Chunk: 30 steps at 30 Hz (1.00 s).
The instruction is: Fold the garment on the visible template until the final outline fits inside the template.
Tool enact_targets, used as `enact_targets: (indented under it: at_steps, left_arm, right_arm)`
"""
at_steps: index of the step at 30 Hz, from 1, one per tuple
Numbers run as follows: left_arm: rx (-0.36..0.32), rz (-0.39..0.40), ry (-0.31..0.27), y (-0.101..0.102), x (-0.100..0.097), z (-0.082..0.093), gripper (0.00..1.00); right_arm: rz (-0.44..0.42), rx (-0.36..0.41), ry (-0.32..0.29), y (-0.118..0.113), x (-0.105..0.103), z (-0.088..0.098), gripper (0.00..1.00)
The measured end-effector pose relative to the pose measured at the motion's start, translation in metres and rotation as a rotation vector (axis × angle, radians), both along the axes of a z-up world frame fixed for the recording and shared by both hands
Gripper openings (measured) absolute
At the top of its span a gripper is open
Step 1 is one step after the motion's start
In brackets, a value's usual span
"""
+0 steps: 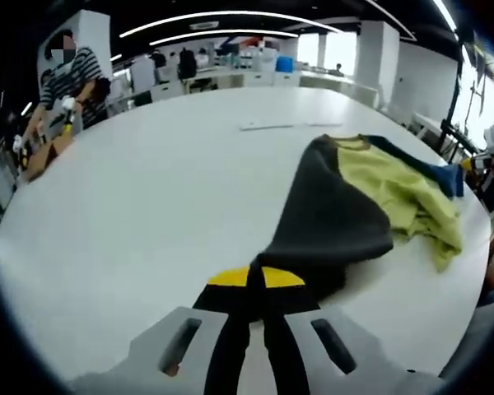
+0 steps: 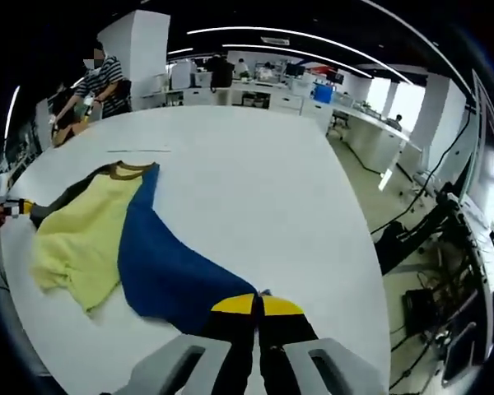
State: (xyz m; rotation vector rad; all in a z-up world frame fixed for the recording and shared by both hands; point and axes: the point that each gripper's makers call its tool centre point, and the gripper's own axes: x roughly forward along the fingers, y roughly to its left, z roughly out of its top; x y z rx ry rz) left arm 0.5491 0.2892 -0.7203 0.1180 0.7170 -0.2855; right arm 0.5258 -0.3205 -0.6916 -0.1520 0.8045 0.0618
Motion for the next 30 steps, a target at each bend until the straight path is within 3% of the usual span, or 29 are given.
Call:
enact_targets:
  at_steps: [19,30]
  left_arm:
    - [0.111,0.006,0.03,0.029,0.025,-0.011,0.0]
    - [0.149,0.028,0.036,0.045,0.041,-0.012,0.0]
  right_arm:
    - [-0.092,-0.057,0.048,-0.052,0.015,-0.02,0.0]
    - [-0.095,-0.116,0.053,-0.072,0.032,-0.031,0.0]
